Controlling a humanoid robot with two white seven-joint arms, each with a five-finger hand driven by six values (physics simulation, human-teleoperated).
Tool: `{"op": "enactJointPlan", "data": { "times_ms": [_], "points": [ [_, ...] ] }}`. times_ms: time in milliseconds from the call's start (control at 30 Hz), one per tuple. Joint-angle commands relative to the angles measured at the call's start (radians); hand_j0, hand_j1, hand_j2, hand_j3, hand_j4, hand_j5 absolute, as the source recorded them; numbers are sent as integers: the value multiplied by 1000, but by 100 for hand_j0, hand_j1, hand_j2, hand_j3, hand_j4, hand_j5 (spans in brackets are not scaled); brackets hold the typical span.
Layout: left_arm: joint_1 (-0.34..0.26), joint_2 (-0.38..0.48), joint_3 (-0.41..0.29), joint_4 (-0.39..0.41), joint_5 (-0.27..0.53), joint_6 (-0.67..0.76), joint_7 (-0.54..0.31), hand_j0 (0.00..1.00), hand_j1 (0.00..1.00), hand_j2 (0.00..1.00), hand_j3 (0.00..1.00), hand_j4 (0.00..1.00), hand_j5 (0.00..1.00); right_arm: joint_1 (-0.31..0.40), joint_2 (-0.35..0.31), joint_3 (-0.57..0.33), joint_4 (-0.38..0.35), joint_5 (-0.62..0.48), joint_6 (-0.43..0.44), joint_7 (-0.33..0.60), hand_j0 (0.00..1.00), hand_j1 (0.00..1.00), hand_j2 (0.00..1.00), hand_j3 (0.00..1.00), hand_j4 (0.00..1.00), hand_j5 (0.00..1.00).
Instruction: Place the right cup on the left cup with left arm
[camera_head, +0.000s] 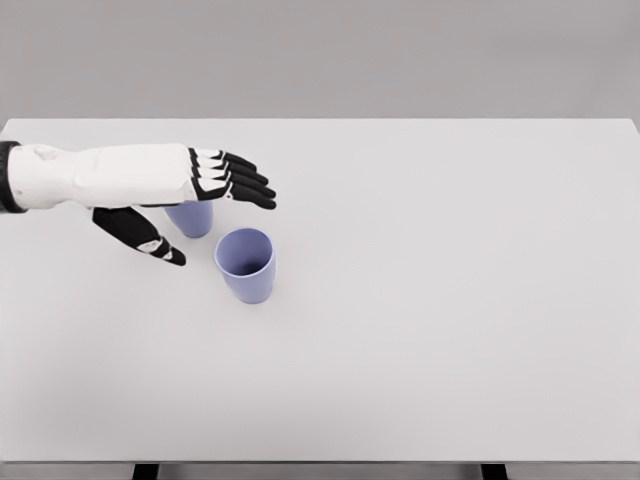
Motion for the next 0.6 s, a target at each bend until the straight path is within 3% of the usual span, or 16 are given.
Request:
{"op": "enactJointPlan", "data": {
  "times_ms": [0, 133, 167, 233, 300, 467, 567],
  "points": [
    [0, -2, -7, 0, 12, 3, 0, 100, 100, 100, 100, 100, 100, 2, 0, -15, 6, -12, 16, 0, 100, 100, 100, 100, 100, 100],
    [-9, -5, -10, 1, 13, 3, 0, 100, 100, 100, 100, 100, 100, 14, 0, -17, 3, -12, 17, 0, 100, 100, 100, 100, 100, 100],
    [-12, -19, -73, 3, 10, 3, 0, 100, 100, 100, 100, 100, 100, 14, 0, -20, 6, -12, 17, 0, 100, 100, 100, 100, 100, 100],
    [-47, -31, -104, 35, 2, 3, 0, 100, 100, 100, 100, 100, 100, 14, 0, -18, 5, -12, 17, 0, 100, 100, 100, 100, 100, 100],
    [-112, -97, -211, 118, -5, 3, 0, 100, 100, 100, 100, 100, 100, 14, 0, -21, 6, -12, 17, 0, 100, 100, 100, 100, 100, 100],
    [-120, -36, -231, 150, -16, 3, 0, 100, 100, 100, 100, 100, 100, 14, 0, -20, 6, -12, 17, 0, 100, 100, 100, 100, 100, 100],
    [-121, -60, -254, 192, -87, 3, 28, 100, 100, 100, 100, 100, 100, 14, 0, -20, 6, -12, 17, 0, 100, 100, 100, 100, 100, 100]
  ]
}}
